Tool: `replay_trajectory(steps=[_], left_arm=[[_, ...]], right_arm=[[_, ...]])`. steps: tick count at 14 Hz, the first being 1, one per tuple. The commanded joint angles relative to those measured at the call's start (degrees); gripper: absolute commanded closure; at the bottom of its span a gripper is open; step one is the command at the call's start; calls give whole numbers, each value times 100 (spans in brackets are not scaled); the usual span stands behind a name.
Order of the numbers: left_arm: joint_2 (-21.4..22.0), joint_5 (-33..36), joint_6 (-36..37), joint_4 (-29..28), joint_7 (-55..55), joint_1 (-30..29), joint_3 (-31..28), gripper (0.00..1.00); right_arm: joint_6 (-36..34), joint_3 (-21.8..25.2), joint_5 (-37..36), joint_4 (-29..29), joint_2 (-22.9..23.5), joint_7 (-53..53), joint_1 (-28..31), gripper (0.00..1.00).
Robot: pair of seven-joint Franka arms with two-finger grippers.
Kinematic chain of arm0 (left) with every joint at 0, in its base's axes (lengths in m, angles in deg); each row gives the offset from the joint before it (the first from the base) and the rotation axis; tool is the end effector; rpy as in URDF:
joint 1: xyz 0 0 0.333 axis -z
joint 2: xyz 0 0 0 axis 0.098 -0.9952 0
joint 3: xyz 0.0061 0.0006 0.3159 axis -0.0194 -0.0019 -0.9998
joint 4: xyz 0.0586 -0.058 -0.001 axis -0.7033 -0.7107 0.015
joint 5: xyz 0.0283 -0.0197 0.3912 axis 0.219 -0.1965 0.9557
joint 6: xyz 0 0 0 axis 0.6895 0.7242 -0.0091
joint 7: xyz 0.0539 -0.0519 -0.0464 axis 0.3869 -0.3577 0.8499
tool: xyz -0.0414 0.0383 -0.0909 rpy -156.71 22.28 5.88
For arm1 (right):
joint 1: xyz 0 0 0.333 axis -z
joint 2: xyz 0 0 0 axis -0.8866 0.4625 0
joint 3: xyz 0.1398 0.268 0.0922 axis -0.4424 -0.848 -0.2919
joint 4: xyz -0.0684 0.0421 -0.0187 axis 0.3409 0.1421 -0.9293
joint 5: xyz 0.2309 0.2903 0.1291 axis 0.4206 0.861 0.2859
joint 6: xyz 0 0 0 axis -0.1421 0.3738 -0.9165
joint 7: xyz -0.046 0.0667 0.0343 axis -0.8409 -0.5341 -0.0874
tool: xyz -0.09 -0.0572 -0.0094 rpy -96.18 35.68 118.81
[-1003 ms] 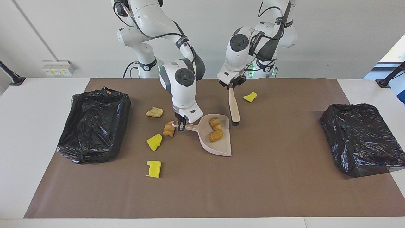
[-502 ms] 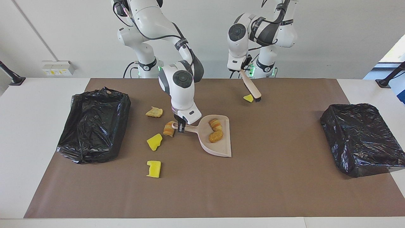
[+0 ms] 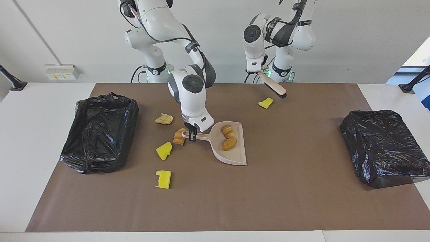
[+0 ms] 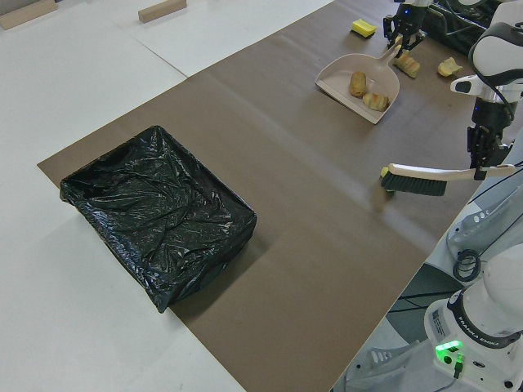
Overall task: Sweep and dump trash in bin
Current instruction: 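Sweep more scraps into the dustpan with the brush in the left gripper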
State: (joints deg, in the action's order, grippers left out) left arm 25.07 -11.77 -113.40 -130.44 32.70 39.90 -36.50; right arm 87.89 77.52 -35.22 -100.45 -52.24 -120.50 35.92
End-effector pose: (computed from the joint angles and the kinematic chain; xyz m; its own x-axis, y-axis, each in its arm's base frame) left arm 0.2247 -0.2721 0.3782 0.7841 0.6034 -0.1451 0.5134 -0.7620 -0.3945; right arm 0.5809 0.2723 0.3513 0.0143 0.9970 -0.0757 0.9999 -0.0141 0.0032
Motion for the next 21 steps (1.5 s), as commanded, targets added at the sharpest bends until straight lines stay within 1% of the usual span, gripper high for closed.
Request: replay_trajectory(steps=[1, 4, 6, 8, 10, 12, 13, 15, 18, 20, 21], left_arm=[[-267, -99, -542, -110, 310, 140, -56, 100], [-768, -99, -1174, -40, 293, 35, -82, 100], [-1083, -90, -1448, 213, 266, -315, -82, 100], [-1549, -29, -1502, 765, 83, -676, -91, 100], [-2076, 233, -1712, 1459, -50, -948, -91, 100], [-2569, 384, -2063, 2093, -224, -1186, -82, 100], [-2727, 445, -2325, 2278, -626, -1222, -82, 100], [-2834, 595, -2853, 2350, -1845, -1196, -73, 100], [-2826, 595, -2916, 2350, -3525, -1100, -38, 100], [-2834, 569, -2952, 2377, -4318, -985, -12, 100], [-2834, 578, -2952, 2420, -4539, -872, 6, 100]], right_arm=[[135, -50, -8, -81, -13, -203, 69, 100], [135, -50, -17, -72, -5, -203, 69, 100], [135, -50, -17, -72, -5, -203, 69, 100], [135, -50, -26, -72, -5, -203, 69, 100], [135, -50, -26, -72, -5, -203, 78, 100], [144, -50, -17, -72, -5, -194, 87, 100], [136, -50, -17, -72, -5, -177, 87, 100], [144, -50, -17, -72, -5, -168, 87, 100], [144, -50, -8, -72, -5, -159, 87, 100], [144, -50, -8, -81, -5, -159, 87, 100], [144, -50, -8, -81, -5, -159, 87, 100]])
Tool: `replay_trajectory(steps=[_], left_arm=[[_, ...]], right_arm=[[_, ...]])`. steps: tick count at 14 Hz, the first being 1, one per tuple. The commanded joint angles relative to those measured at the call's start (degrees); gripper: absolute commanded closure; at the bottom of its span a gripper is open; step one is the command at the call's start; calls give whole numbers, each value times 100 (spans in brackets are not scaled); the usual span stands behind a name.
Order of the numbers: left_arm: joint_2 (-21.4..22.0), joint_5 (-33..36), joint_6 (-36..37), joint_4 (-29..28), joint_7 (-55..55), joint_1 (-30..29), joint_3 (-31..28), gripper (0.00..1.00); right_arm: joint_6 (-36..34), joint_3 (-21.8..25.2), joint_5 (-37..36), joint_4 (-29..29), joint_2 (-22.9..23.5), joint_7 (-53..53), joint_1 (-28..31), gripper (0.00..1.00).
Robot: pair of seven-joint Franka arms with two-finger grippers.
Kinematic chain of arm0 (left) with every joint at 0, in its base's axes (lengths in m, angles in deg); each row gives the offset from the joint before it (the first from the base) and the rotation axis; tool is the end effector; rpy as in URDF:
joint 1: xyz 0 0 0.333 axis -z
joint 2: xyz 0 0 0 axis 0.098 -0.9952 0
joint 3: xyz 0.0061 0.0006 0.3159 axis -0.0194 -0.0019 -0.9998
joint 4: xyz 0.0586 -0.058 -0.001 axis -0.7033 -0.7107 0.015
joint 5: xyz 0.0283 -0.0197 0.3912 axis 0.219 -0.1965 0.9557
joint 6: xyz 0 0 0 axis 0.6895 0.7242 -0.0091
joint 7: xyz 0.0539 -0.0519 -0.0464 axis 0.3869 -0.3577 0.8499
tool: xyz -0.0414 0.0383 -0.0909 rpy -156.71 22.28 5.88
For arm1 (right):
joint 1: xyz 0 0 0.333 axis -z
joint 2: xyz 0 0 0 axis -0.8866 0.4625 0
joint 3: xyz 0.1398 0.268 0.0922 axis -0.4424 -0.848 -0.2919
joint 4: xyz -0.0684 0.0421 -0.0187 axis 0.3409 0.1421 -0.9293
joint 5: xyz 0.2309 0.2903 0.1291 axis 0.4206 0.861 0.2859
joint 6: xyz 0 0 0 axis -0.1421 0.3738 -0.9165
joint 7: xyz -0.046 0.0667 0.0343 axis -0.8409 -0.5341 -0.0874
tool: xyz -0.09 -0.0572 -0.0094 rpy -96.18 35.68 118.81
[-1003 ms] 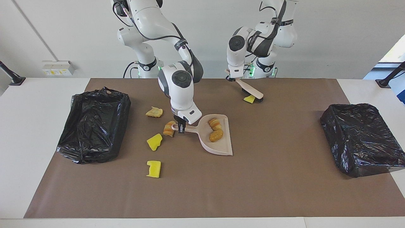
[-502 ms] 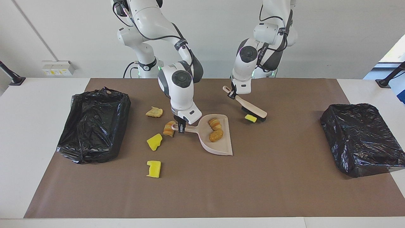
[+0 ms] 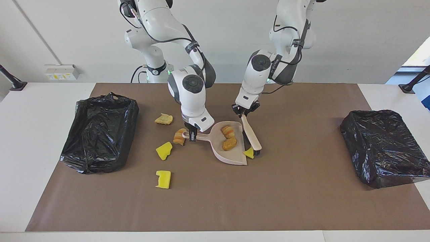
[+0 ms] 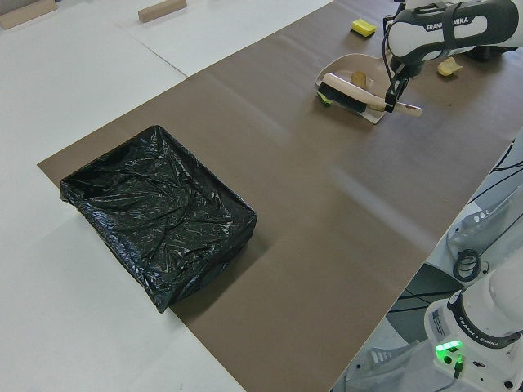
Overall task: Sweep and dump trash in bin
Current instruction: 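Sweep more scraps into the dustpan with the brush in the left gripper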
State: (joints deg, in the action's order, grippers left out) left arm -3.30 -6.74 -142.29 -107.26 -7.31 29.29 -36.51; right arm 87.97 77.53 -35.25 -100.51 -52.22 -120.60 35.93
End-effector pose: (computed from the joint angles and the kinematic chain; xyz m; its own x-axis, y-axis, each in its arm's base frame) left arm 0.4327 -0.3344 0.3637 0.9960 0.0611 -0.0652 0.0656 -0.9954 0.0697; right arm 0.5809 0.2720 0.3507 0.0126 0.9970 -0.0761 0.9999 -0.0124 0.0033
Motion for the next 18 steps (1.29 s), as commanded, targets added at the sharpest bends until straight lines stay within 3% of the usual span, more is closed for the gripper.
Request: replay_trajectory(steps=[1, 6, 12, 16, 18], left_arm=[[29, 49, 42, 286, -567, 278, 7, 100], [731, 31, 1386, 745, -891, 165, -45, 100], [934, 31, 2387, 595, -1858, -441, -63, 100], [1636, 31, 2145, -430, -1807, -390, -19, 100], [1787, 31, 2046, -818, -1614, 109, -10, 100]], right_arm=[[128, -51, -6, -74, -6, -150, 86, 100], [128, -51, -6, -74, -6, -150, 86, 100], [128, -51, -6, -74, -6, -141, 94, 100], [58, -51, 108, 14, 11, -106, 217, 100], [-83, -51, 379, 84, -67, -106, 375, 100]])
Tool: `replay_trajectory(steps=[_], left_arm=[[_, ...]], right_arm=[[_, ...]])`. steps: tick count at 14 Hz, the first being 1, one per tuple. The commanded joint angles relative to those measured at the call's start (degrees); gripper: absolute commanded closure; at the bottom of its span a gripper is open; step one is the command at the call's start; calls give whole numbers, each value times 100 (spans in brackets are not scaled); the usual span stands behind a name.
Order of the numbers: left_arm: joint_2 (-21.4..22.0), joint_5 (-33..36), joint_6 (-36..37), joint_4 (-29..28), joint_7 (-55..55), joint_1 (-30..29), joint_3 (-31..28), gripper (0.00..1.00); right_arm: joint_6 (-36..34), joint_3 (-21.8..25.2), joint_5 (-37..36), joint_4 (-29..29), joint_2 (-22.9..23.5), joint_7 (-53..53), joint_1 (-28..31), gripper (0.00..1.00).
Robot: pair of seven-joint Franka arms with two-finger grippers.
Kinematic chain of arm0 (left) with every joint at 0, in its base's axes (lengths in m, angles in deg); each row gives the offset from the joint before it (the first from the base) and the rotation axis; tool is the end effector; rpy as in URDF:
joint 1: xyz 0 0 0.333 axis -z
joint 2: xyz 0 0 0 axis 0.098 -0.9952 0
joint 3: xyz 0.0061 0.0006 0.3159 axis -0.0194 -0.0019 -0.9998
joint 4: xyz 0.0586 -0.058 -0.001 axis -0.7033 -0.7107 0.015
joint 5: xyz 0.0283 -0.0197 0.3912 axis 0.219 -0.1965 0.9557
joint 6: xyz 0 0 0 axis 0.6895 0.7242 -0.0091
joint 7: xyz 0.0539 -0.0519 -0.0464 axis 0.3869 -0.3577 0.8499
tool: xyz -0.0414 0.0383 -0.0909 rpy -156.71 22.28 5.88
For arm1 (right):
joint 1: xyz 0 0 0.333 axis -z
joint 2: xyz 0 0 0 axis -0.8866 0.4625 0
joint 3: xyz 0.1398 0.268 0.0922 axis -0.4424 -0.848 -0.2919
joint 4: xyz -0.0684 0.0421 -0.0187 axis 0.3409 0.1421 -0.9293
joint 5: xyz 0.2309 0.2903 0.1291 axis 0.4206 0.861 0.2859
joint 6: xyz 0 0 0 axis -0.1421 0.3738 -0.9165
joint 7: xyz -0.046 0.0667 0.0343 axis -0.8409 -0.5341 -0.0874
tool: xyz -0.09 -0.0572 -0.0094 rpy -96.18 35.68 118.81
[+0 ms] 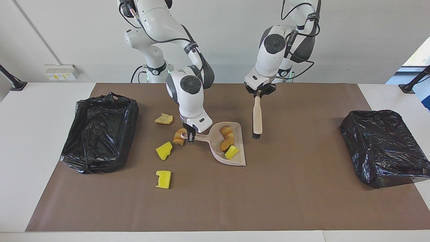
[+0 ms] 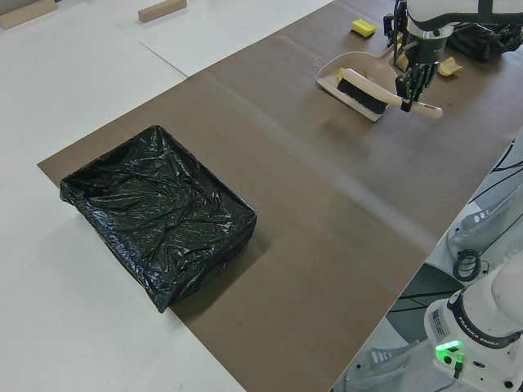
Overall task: Sweep and dump trash in bin
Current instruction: 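Carry the loaded dustpan with the right gripper over the nearer trash bag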
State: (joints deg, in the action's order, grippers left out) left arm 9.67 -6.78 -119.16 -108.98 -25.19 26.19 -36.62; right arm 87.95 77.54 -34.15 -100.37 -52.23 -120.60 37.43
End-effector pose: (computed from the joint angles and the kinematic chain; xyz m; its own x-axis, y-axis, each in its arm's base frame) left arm 0.3894 -0.2777 0.4329 0.9538 -0.2019 -0.2226 -0.2125 -0.9768 -0.0246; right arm 0.5880 0.2577 0.3518 0.0489 0.9970 -0.0607 0.9988 -0.0491 -0.0018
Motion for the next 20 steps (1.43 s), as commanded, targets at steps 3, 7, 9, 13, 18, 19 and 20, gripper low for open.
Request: replay_trajectory(steps=[3, 7, 9, 13, 18, 19, 20], left_arm=[[516, 26, -371, -901, 1078, 1262, 9, 100], [507, -1, -1162, -1279, 2659, 2353, 18, 100], [411, -79, -1286, -1307, 3100, 2627, 18, 100], [305, -316, -1620, -1456, 3391, 2584, 9, 99], [182, -352, -1647, -1491, 3243, 2478, 9, 69], [77, -352, -1655, -1483, 3251, 2478, 9, 66], [67, -352, -1699, -1483, 3252, 2478, 9, 63]], right_arm=[[-327, -61, 517, 193, -189, -158, 506, 100], [-783, -52, 894, 412, -505, -194, 1076, 100], [-1292, -52, 895, 684, -603, -255, 1489, 100], [-2136, 18, 790, 1098, -646, -948, 2367, 100], [-2340, 158, 448, 1098, -691, -2169, 3449, 100], [-2340, 167, 325, 1098, -726, -2485, 3686, 100], [-2340, 176, 306, 1107, -726, -2818, 3897, 100]])
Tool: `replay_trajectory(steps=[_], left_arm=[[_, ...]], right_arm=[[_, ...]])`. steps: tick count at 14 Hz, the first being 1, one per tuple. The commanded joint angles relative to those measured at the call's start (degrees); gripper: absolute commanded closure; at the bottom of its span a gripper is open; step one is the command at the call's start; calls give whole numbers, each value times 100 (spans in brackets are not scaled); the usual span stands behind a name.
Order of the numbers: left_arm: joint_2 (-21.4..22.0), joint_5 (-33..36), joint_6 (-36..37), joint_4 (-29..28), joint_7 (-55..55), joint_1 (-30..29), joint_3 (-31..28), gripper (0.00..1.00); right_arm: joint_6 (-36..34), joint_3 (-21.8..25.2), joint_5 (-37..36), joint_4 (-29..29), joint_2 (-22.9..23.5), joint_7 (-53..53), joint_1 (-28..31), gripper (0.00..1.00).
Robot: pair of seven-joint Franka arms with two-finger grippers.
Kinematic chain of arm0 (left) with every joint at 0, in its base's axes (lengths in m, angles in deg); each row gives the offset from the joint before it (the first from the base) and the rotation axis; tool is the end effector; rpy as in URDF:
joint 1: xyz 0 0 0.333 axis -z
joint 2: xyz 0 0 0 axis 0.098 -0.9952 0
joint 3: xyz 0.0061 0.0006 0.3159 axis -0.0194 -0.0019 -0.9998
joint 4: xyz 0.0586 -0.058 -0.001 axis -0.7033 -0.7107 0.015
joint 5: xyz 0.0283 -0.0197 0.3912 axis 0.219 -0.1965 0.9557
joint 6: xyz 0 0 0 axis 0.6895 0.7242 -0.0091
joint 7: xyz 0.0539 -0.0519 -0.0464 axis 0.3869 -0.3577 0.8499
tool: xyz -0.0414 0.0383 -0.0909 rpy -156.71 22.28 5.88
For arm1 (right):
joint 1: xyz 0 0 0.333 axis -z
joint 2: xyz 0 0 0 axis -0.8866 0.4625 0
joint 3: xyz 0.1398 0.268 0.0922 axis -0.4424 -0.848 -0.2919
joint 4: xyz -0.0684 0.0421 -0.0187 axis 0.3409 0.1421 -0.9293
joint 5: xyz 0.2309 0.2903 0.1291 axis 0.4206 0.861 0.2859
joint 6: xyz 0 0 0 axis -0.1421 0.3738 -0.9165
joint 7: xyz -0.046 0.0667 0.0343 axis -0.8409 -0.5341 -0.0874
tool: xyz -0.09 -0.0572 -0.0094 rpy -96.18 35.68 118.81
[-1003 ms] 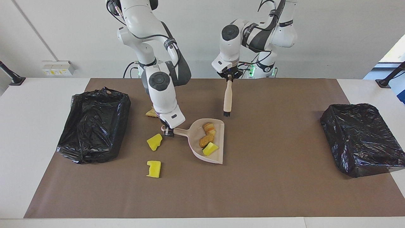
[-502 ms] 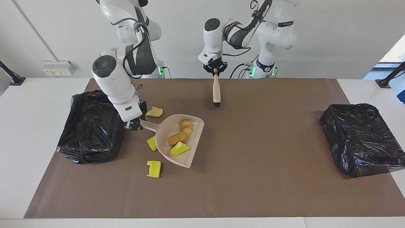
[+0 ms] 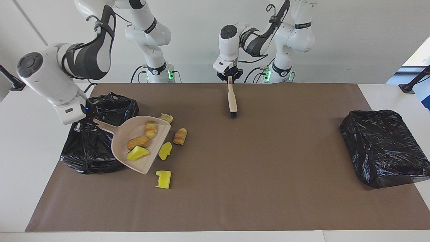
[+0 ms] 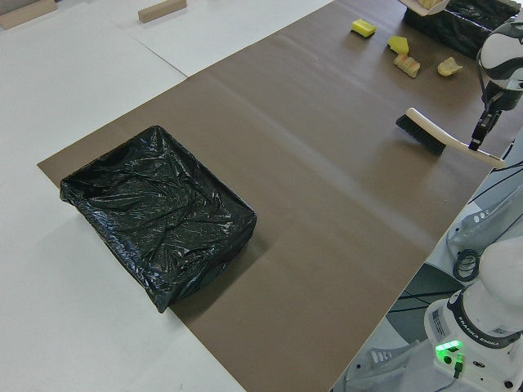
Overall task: Sweep and dump trash in bin
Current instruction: 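Carry the loaded dustpan with the right gripper over the nearer trash bag, then tip the dustpan with the right gripper to dump scraps into the bag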
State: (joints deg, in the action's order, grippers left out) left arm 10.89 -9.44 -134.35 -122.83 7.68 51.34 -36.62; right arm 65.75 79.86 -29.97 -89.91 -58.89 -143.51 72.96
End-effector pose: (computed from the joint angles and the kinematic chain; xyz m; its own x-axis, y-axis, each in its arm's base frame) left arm 0.2211 -0.3869 0.3558 0.9865 -0.0204 -0.1628 -0.0365 -0.9947 -0.0964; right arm 0.6065 -0.1465 0.4794 0.3354 0.9421 -0.0074 0.9353 -0.3339 -0.1173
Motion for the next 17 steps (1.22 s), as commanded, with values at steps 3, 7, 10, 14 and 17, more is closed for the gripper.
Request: replay_trajectory(steps=[3, 7, 10, 14, 17], left_arm=[[-142, -86, -233, -19, -71, -63, -17, 0], [-116, -51, 82, 603, -861, -782, -52, 0], [-81, 352, 661, 1332, -1982, -1677, -61, 0], [-142, 477, 1715, 2737, -3855, -3057, -61, 0], [-169, 643, 2375, 3643, -4517, -3735, -70, 0]], right_arm=[[-111, -21, -182, 78, -69, -1345, 986, 100], [178, 32, -1496, -149, -288, -1857, 1217, 100], [389, -29, -2421, -431, -403, -1831, 1033, 100], [548, -29, -3090, -607, -447, -1647, 550, 100], [505, -38, -3416, -572, -447, -1497, 444, 100]])
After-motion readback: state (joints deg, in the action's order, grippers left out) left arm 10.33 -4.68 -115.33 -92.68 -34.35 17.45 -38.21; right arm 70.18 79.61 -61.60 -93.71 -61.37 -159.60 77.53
